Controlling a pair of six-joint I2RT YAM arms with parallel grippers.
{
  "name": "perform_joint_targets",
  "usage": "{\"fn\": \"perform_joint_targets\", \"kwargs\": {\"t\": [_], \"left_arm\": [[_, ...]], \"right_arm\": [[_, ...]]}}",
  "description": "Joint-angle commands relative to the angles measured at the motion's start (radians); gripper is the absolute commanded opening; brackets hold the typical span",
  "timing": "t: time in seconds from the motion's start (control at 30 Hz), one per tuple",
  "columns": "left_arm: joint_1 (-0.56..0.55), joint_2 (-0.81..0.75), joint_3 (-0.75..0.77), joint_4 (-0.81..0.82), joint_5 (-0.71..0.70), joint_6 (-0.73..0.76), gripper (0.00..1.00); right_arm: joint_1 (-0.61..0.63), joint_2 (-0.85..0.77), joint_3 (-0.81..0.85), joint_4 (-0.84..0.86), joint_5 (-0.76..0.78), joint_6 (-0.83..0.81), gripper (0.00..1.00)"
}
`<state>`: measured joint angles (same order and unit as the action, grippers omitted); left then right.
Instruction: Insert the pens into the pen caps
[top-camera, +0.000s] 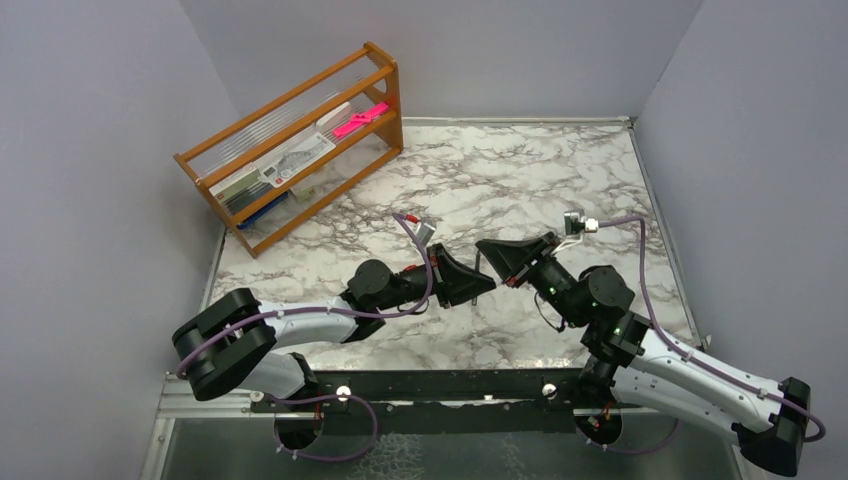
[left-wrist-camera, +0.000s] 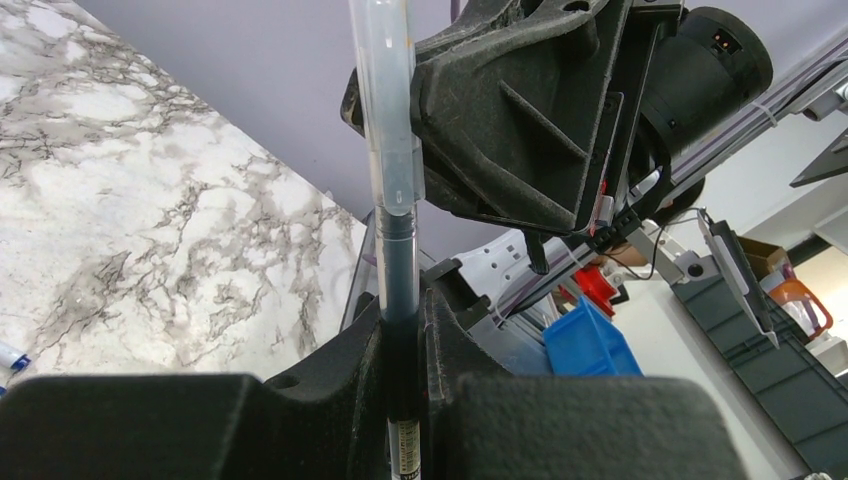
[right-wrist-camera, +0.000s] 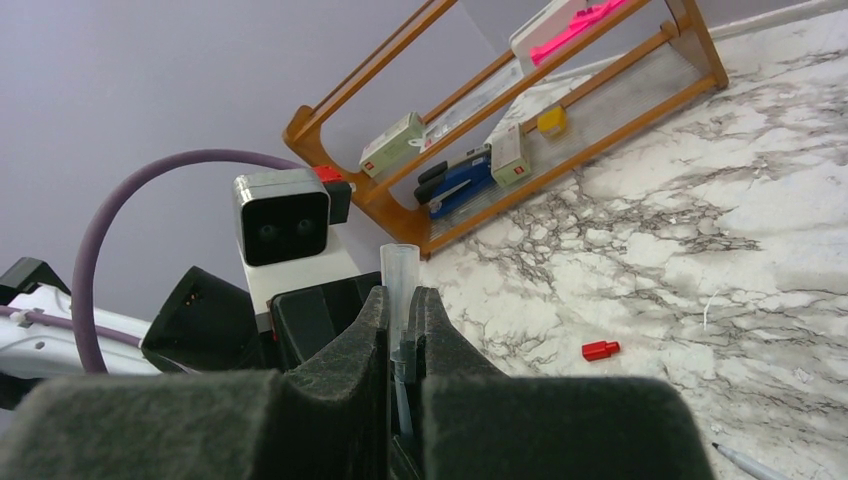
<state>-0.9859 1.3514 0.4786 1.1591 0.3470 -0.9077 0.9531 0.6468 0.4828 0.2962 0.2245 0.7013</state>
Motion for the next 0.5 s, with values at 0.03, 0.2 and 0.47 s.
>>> {"fn": "perform_joint_targets", "kwargs": {"t": [0.03, 0.2, 0.47], "left_arm": [[-0.007, 0.01, 0.01, 0.045, -0.025, -0.006, 0.0], [-0.007, 0.006, 0.005, 0.054, -0.06, -0.014, 0.0], [-0.006, 0.003, 0.07, 0.034, -0.051, -0.016, 0.0]], "right_arm": [[-0.002, -0.025, -0.012, -0.01, -0.004, -0.015, 0.01], [-0.002, -0.03, -0.018, -0.02, -0.012, -0.027, 0.01], [-0.002, -0.028, 0.005, -0.074, -0.069, -0.121, 0.01]]}}
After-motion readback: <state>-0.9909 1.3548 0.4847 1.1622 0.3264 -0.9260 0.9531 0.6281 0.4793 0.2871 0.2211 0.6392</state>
